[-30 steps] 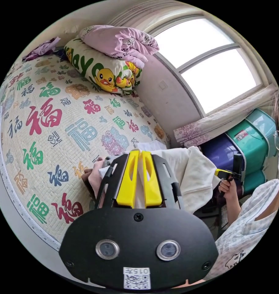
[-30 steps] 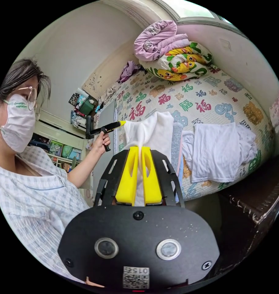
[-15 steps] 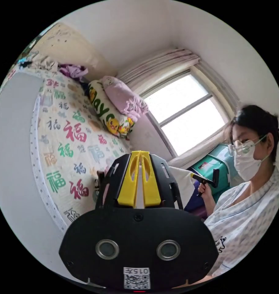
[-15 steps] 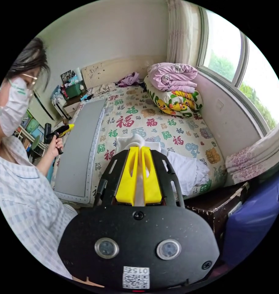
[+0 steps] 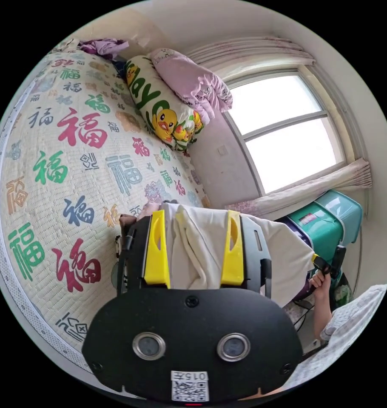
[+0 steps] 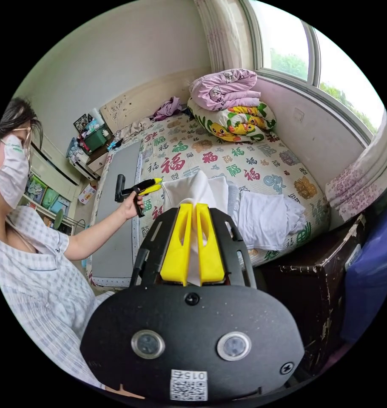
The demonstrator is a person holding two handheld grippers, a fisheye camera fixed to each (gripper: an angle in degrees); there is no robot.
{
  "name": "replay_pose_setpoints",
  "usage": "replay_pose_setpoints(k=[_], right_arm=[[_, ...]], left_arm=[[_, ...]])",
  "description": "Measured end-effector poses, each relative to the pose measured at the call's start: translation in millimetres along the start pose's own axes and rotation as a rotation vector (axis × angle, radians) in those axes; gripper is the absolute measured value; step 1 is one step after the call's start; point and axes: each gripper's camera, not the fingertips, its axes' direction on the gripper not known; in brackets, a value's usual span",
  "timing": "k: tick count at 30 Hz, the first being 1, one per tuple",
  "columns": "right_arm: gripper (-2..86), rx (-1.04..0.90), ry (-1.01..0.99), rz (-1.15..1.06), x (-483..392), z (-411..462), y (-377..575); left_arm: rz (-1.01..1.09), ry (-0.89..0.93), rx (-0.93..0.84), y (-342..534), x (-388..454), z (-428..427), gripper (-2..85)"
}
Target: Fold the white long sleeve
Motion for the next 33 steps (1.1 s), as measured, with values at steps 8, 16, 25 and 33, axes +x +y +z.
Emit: replay_pose_setpoints(k=[8,16,25,33], right_arm=[[0.5,-0.002,-0.042,0.043,-6,-33,-50],[0.5,-0.023,0.010,0.032,-95,-59,-83],[0.5,0.099,0.149,-0.124,-299,-136,-88],[0.3,0.097,-0.004,-0.222,-475,-158,-63]], left_arm=[[0.015,0.029,0.053,29,-4,-30,7.5],[0.148,-0.084,0.020,49,3,-70,3.8],[0.280,0.212,0.259,156,6,-257,0.1],[0.293,0.146,0.509,328,-28,-577,-0.2]])
